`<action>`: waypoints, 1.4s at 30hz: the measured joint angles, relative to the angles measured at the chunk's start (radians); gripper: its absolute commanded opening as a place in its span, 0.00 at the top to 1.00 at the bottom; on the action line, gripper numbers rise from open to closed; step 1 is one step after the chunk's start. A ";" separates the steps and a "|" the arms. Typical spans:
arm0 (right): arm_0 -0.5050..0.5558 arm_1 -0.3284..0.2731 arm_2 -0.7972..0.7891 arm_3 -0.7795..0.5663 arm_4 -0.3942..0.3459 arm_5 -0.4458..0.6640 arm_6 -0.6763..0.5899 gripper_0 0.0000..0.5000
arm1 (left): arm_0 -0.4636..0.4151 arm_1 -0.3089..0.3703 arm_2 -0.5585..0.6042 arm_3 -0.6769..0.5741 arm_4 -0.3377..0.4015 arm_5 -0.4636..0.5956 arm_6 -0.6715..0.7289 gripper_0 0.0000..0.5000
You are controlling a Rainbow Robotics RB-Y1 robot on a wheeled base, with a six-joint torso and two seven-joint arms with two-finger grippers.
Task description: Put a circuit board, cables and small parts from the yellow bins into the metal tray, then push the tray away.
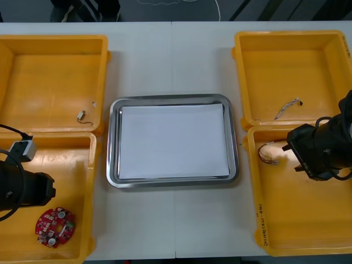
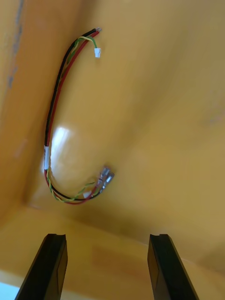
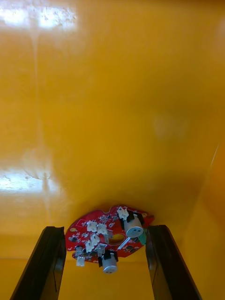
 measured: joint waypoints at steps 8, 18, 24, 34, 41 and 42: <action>-0.026 0.018 0.025 0.078 0.030 -0.065 -0.044 0.00 | 0.045 -0.078 0.000 0.000 -0.061 -0.037 -0.216 0.00; -0.039 0.018 0.121 0.101 0.069 -0.105 -0.147 0.00 | 0.061 -0.083 -0.039 0.000 -0.106 -0.045 -0.221 0.00; -0.042 0.018 0.170 0.148 0.092 -0.144 -0.197 0.00 | 0.074 -0.083 -0.072 0.000 -0.129 -0.058 -0.221 0.00; -0.043 0.019 0.207 0.178 0.096 -0.174 -0.211 0.00 | 0.118 -0.102 -0.106 0.000 -0.175 -0.107 -0.221 0.00; -0.044 0.019 0.225 0.220 0.096 -0.216 -0.260 0.00 | 0.132 -0.114 -0.110 0.000 -0.192 -0.137 -0.221 0.00; -0.045 0.019 0.226 0.227 0.096 -0.219 -0.260 0.00 | 0.133 -0.114 -0.112 0.001 -0.194 -0.143 -0.221 0.00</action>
